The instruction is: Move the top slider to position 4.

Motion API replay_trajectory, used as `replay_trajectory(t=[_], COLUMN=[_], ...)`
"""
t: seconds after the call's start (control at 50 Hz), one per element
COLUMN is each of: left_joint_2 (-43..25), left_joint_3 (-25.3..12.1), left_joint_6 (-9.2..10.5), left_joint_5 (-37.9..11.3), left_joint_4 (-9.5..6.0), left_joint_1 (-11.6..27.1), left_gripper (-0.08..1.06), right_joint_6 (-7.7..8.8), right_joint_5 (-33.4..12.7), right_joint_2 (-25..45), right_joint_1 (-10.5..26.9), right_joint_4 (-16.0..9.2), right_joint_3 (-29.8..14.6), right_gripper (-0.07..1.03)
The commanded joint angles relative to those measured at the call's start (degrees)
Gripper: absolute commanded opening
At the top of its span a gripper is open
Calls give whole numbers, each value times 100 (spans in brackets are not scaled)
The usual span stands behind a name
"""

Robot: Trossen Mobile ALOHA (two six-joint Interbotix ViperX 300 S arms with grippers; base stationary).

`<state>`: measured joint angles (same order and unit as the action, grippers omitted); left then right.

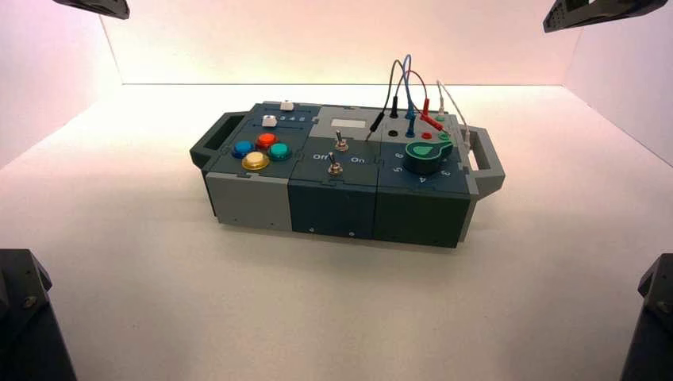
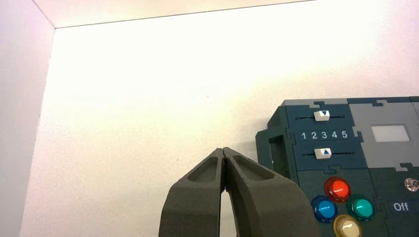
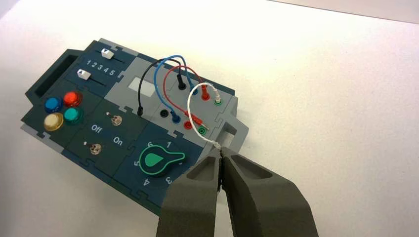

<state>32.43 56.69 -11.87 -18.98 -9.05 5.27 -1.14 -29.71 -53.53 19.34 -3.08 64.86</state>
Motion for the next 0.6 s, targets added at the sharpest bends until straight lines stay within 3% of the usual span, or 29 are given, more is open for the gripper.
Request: replay_trajectory(t=[0.02, 0.32, 0.6], left_joint_2=[53, 9, -993], left_joint_3=[-149, -149, -527], left_joint_6=[0, 0, 18], left_joint_5=[26, 62, 18], left_joint_4=[18, -9, -18], left_joint_1=[9, 26, 949], left_gripper=[-3, -3, -3], right_joint_6=[0, 0, 0], right_joint_5=[44, 44, 44], right_joint_2=[26, 26, 18], right_joint_1=[0, 0, 0], right_joint_4=[-18, -26, -44], right_joint_3=[-158, -158, -149], right_gripper=[-2, -2, -2])
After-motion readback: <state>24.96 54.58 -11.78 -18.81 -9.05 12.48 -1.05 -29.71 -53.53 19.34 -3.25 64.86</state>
